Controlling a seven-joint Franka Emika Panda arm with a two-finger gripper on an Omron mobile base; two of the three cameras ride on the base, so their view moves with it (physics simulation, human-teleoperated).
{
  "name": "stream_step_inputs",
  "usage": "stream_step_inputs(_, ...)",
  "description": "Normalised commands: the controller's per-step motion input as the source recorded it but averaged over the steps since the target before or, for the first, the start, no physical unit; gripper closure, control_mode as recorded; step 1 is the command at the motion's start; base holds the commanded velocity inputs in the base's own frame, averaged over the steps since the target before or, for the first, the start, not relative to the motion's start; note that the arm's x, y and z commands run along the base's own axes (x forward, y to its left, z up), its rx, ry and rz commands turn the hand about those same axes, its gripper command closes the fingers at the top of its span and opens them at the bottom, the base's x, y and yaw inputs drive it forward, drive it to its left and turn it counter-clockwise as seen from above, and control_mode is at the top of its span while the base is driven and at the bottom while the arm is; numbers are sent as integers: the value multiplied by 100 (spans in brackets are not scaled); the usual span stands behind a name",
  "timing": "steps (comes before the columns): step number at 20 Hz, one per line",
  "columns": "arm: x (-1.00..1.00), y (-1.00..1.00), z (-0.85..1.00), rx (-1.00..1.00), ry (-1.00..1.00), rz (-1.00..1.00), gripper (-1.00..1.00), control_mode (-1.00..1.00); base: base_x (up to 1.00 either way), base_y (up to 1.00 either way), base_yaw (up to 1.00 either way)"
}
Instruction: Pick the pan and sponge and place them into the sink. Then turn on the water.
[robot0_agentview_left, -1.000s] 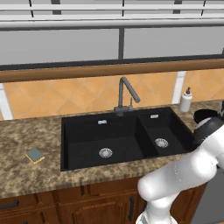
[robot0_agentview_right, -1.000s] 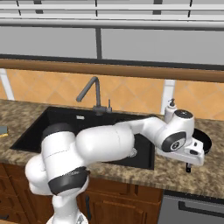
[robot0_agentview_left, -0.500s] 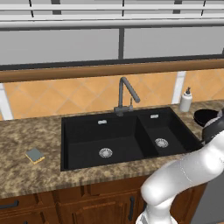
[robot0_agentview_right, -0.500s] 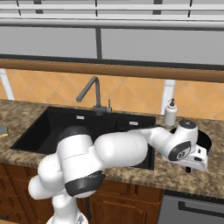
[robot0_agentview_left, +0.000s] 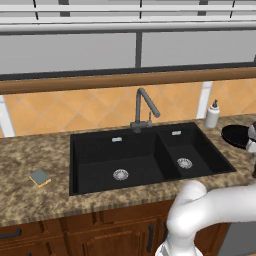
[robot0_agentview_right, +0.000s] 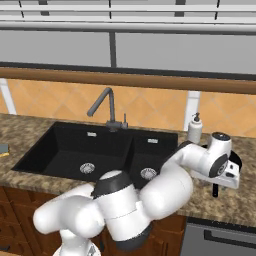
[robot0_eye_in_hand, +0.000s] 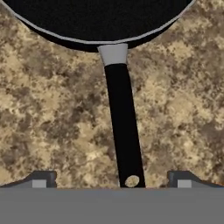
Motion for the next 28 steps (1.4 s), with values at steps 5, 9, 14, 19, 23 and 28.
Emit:
stream_step_inputs(5,41,-14,-57,0,1,0,-100,-100,0,0,0)
stream_step_inputs(9,32,-30,-50,0,0,1,-100,-100,0,0,0)
stream_step_inputs(14,18,-14,-39,0,0,0,100,-100,0,0,0)
stream_step_inputs(19,1,2,-33,0,0,0,100,-100,0,0,0)
stream_step_inputs(23,0,24,-37,0,0,0,100,-100,0,0,0)
stream_step_inputs(28,7,20,-15,0,0,0,100,-100,0,0,0)
